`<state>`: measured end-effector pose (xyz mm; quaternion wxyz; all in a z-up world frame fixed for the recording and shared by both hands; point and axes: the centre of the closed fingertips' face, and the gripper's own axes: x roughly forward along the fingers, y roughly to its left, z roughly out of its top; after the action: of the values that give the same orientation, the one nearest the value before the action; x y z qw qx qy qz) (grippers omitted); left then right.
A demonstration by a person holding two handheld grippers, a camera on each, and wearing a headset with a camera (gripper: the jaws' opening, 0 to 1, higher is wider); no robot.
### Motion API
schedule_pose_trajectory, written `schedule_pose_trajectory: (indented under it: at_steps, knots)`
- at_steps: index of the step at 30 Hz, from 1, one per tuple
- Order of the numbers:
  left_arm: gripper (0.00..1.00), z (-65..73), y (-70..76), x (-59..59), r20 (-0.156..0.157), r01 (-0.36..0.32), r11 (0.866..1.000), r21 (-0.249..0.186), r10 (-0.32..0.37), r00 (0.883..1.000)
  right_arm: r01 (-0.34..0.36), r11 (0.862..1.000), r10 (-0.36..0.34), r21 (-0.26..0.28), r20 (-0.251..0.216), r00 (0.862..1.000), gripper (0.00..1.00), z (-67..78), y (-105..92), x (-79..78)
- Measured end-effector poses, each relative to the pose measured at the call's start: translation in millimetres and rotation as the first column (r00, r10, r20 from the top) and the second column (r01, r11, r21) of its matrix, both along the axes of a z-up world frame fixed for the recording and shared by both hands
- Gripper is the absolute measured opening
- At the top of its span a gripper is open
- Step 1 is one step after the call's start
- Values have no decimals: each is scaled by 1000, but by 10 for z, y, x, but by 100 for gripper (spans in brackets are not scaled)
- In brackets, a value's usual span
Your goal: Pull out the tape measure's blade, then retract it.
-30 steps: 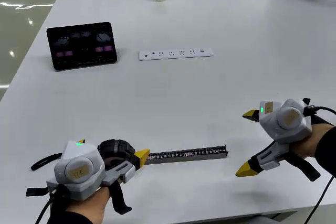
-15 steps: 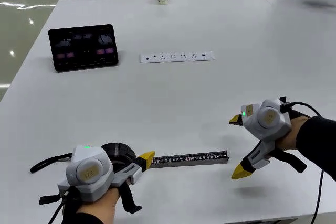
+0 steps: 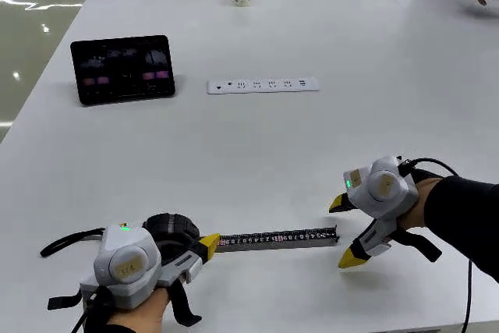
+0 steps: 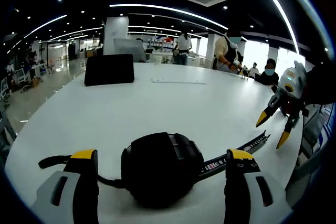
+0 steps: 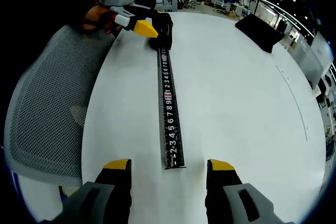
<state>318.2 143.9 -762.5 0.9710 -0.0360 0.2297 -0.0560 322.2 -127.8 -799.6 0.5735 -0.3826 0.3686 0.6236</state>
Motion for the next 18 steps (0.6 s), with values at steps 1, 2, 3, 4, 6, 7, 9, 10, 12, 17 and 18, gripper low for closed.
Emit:
schedule_pose_trajectory:
  at_steps: [1, 2, 3, 4, 6, 7, 9, 10, 12, 17, 18]
  knots:
    - [99, 6, 0, 3, 4, 1, 1000, 1, -1, 1000, 0, 1000, 0, 1, 0, 1000, 53, -4, 5, 12]
    - [99, 11, -5, 3, 7, 4, 1000, 3, -4, 1000, 0, 1000, 0, 2, -2, 1000, 51, -6, 10, 26]
    - [99, 17, -11, 1, 9, 7, 1000, 7, -7, 1000, 1, 1000, -1, 1, -5, 1000, 49, -10, 11, 35]
    - [99, 22, -14, 2, 11, 11, 1000, 12, -11, 1000, 4, 1000, -4, 1, -7, 1000, 46, -17, 8, 42]
    - [99, 30, -11, 4, 16, 12, 1000, 17, -12, 1000, 3, 1000, -3, 0, -10, 1000, 40, -33, 1, 53]
    - [99, 26, -5, 6, 16, 11, 1000, 17, -11, 1000, 5, 1000, -5, -2, -13, 1000, 36, -42, -3, 55]
    - [99, 25, 1, 6, 16, 9, 1000, 18, -9, 1000, 3, 1000, -3, -6, -16, 1000, 32, -52, -7, 46]
    - [99, 24, 3, 7, 16, 8, 1000, 17, -8, 1000, -4, 1000, 3, -9, -16, 1000, 29, -58, -10, 40]
    - [99, 17, 9, 12, 17, 5, 1000, 15, -6, 1000, -9, 1000, 9, -11, -17, 1000, 27, -66, -14, 35]
    - [99, -33, 1, 48, 19, 16, 999, 42, -16, 1000, -10, 1000, 10, -18, -7, 1000, 22, -81, -26, 45]
    - [99, -46, 4, 52, 18, 17, 999, 52, -18, 1000, -3, 1000, 2, -17, -6, 1000, 21, -81, -21, 52]
